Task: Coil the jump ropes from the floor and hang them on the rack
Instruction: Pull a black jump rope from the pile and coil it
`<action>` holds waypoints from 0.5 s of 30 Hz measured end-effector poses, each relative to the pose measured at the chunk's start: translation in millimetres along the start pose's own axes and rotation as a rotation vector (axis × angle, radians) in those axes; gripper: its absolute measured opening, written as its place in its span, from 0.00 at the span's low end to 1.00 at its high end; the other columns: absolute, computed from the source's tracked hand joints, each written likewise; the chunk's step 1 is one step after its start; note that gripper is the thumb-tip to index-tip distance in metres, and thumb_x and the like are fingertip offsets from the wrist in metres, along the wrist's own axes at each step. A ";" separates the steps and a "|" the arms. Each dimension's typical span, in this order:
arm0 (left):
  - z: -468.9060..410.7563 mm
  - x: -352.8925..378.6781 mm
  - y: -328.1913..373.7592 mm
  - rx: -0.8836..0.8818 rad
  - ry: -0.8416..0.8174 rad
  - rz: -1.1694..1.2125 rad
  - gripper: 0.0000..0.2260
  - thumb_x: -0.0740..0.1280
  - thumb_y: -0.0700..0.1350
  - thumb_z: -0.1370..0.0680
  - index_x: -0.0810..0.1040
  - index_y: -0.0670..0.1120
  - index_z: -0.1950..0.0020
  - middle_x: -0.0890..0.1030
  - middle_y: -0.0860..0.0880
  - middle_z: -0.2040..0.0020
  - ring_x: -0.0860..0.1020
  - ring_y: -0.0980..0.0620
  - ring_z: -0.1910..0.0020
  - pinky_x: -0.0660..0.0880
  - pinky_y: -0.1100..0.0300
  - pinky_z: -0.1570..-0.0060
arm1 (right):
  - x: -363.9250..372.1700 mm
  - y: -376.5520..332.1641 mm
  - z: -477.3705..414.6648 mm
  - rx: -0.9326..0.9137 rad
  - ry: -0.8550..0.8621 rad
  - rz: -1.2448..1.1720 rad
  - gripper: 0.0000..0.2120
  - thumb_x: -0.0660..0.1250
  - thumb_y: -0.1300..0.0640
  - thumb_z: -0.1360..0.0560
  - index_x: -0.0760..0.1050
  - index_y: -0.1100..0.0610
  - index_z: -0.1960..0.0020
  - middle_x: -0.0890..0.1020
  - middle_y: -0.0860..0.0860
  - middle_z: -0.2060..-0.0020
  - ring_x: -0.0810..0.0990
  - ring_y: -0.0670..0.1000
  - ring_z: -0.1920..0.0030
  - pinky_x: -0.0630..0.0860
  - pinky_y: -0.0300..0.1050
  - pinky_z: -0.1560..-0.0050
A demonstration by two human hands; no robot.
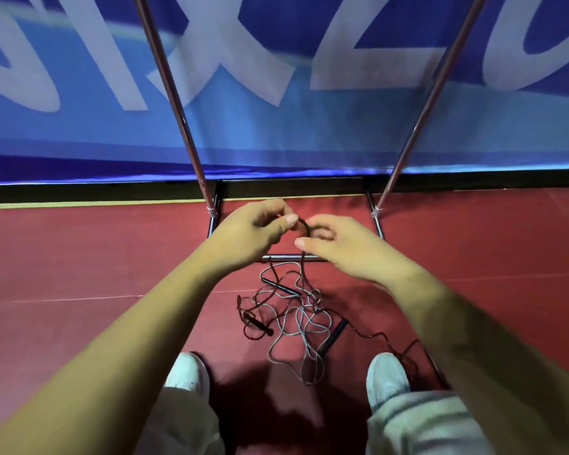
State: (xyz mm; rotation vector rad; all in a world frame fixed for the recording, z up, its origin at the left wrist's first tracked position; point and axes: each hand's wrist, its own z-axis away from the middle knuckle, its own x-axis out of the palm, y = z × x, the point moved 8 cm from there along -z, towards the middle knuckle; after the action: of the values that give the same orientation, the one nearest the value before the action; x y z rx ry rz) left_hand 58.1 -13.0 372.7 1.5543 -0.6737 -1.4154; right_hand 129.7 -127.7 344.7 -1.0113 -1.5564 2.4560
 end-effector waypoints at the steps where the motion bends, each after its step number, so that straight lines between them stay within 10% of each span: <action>1: 0.3 -1.9 1.9 0.018 0.007 -0.001 0.08 0.63 0.45 0.18 0.76 0.45 0.55 0.68 0.56 0.73 0.65 0.55 0.73 0.64 0.66 0.75 | 2.2 -5.8 -1.5 -0.036 -0.005 -0.014 0.06 0.69 0.51 0.23 0.81 0.53 0.54 0.81 0.56 0.65 0.76 0.48 0.65 0.72 0.46 0.57; 11: 8.0 -1.2 -72.5 -0.265 -0.245 -0.436 0.06 0.65 0.42 0.19 0.81 0.44 0.53 0.83 0.48 0.56 0.78 0.53 0.57 0.72 0.63 0.56 | -85.5 -59.4 16.3 -0.327 0.302 -1.010 0.12 0.58 0.61 0.18 0.73 0.62 0.59 0.64 0.49 0.77 0.67 0.51 0.74 0.68 0.44 0.67; 15: 5.2 -21.1 -65.2 -0.255 0.007 -0.077 0.04 0.63 0.41 0.18 0.75 0.44 0.52 0.85 0.50 0.61 0.80 0.54 0.64 0.74 0.60 0.58 | -125.2 -26.8 22.3 -0.191 0.551 -0.477 0.11 0.63 0.58 0.20 0.78 0.61 0.59 0.75 0.51 0.75 0.73 0.52 0.70 0.71 0.43 0.63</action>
State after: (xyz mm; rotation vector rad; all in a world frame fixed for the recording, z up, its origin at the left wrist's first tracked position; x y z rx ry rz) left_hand 37.7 32.9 325.8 1.3956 -0.4136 -1.4895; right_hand 207.8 -180.1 434.5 -1.0638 -1.6094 1.5731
